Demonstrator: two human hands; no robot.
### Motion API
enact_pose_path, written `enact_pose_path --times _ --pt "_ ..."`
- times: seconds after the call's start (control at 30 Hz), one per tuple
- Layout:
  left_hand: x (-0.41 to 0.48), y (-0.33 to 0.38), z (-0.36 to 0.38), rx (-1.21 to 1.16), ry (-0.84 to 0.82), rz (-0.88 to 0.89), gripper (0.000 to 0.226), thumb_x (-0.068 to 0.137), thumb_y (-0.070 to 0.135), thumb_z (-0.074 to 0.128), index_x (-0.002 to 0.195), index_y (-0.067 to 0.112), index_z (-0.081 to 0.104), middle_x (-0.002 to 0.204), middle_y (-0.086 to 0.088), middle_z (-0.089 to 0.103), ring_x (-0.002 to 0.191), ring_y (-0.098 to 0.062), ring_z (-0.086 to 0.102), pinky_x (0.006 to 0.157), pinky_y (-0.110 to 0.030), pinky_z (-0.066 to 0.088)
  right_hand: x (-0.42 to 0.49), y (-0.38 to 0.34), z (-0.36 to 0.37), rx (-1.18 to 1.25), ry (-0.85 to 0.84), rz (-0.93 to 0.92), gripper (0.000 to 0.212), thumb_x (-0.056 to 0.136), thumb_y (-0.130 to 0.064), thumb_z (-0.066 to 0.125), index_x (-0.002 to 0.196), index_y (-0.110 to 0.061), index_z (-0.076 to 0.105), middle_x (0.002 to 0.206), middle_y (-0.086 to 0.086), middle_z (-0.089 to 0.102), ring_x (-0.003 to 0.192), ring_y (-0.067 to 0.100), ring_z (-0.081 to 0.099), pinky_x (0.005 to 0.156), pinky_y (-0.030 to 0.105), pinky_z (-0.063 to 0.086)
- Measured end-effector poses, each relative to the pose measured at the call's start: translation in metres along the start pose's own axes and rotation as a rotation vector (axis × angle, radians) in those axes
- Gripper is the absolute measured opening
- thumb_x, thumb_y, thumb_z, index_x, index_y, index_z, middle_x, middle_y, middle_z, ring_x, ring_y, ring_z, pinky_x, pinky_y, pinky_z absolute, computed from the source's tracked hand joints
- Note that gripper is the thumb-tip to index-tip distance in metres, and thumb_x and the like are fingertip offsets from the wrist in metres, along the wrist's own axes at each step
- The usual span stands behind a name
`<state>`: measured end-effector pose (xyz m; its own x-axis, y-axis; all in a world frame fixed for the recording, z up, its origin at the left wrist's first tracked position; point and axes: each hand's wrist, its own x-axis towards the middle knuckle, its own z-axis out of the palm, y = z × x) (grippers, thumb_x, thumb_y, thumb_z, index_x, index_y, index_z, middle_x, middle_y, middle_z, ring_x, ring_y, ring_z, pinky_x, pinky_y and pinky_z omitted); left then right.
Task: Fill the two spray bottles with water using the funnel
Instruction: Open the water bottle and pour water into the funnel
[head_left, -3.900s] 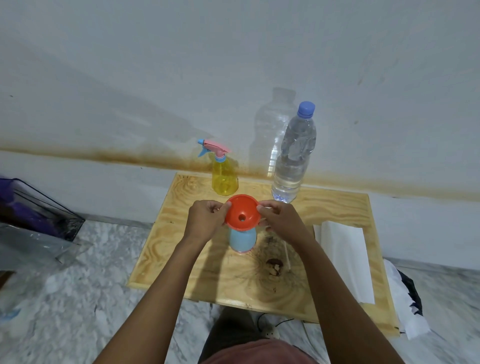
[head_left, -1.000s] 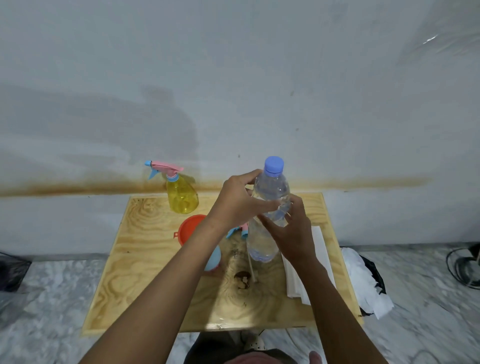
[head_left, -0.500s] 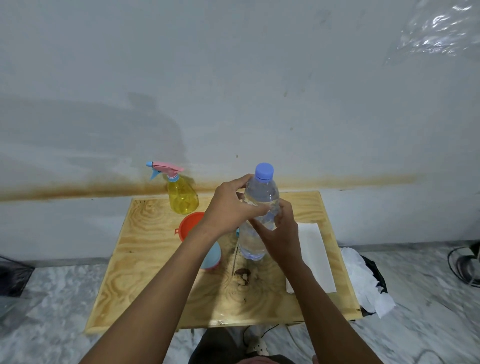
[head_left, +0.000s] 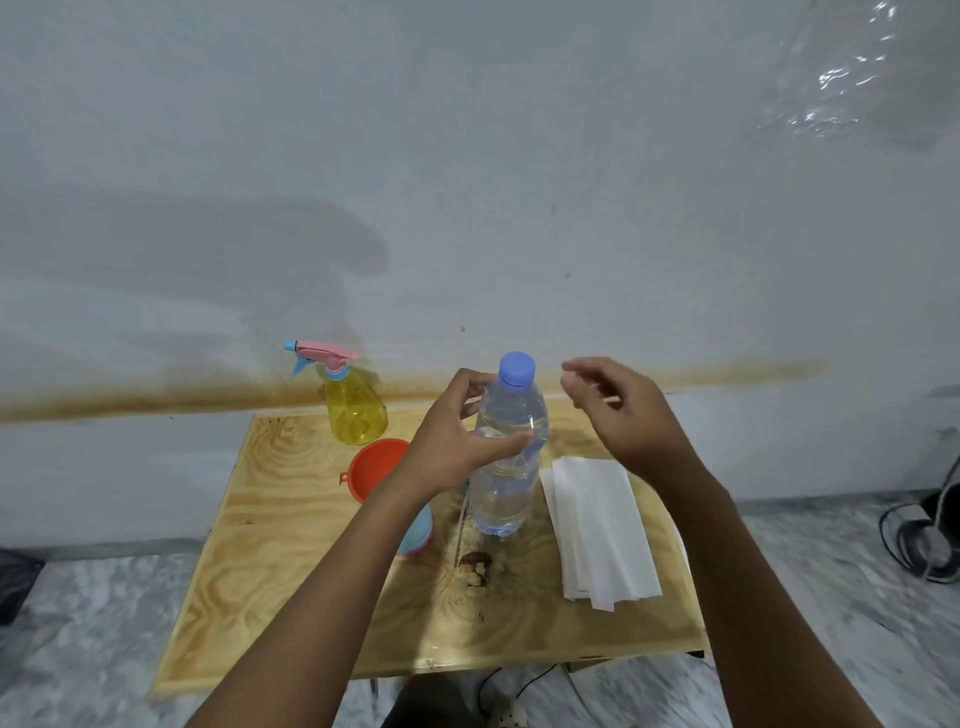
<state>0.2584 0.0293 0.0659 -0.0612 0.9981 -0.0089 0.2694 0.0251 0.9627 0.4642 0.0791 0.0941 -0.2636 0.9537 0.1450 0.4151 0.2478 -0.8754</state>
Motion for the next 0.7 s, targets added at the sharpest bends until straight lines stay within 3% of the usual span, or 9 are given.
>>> enact_pose_path --times 0.1,0.2,0.33,0.43,0.6,0.7 --pt "-0.001 -0.002 0.001 -0.017 0.004 0.02 0.056 0.07 0.027 0.089 0.113 0.026 0.054 0.115 0.016 0.066 0.114 -0.005 0.061 0.089 -0.017 0.049 0.005 -0.042 0.003 -0.091 -0.001 -0.029 0.034 0.085 -0.059 0.061 0.109 -0.035 0.066 0.087 -0.011 0.065 0.08 0.007 0.061 0.075 0.024 0.051" --pt "-0.001 -0.003 0.001 -0.028 -0.003 0.029 0.062 0.066 0.037 0.089 0.116 0.029 0.053 0.12 0.017 0.064 0.119 -0.007 0.058 0.096 -0.025 0.05 0.007 -0.066 0.015 -0.349 -0.059 -0.064 0.045 0.079 -0.07 0.059 0.108 -0.037 0.062 0.083 -0.013 0.06 0.075 0.004 0.058 0.067 0.025 0.049" --pt "-0.003 -0.005 0.002 -0.034 -0.009 0.029 0.065 0.063 0.046 0.086 0.117 0.032 0.052 0.125 0.017 0.062 0.124 -0.008 0.056 0.101 -0.035 0.051 0.007 -0.07 0.022 -0.478 -0.002 -0.117 0.041 0.08 -0.061 0.066 0.1 -0.025 0.065 0.083 -0.017 0.053 0.068 -0.003 0.048 0.061 0.02 0.038" --pt "-0.003 -0.006 0.002 -0.035 -0.014 0.026 0.059 0.066 0.041 0.088 0.112 0.031 0.052 0.122 0.016 0.064 0.122 -0.011 0.058 0.098 -0.042 0.053 0.008 -0.067 0.025 -0.474 0.012 -0.108 0.038 0.084 -0.053 0.067 0.103 -0.02 0.068 0.089 -0.013 0.054 0.072 0.004 0.051 0.065 0.02 0.039" --pt "-0.002 -0.008 -0.001 -0.037 -0.026 0.031 0.057 0.067 0.041 0.088 0.11 0.03 0.052 0.122 0.013 0.064 0.122 -0.014 0.058 0.099 -0.043 0.053 0.011 -0.067 0.031 -0.57 0.004 -0.168 0.042 0.089 -0.05 0.063 0.113 -0.016 0.069 0.097 -0.005 0.054 0.08 0.01 0.053 0.071 0.021 0.04" --pt "-0.002 -0.01 -0.002 -0.056 -0.03 0.032 0.058 0.067 0.04 0.088 0.112 0.03 0.053 0.124 0.012 0.063 0.123 -0.012 0.058 0.099 -0.039 0.053 0.012 -0.067 0.025 -0.599 -0.087 -0.242 0.039 0.093 -0.045 0.061 0.119 -0.017 0.067 0.104 -0.004 0.055 0.083 0.011 0.054 0.073 0.023 0.043"
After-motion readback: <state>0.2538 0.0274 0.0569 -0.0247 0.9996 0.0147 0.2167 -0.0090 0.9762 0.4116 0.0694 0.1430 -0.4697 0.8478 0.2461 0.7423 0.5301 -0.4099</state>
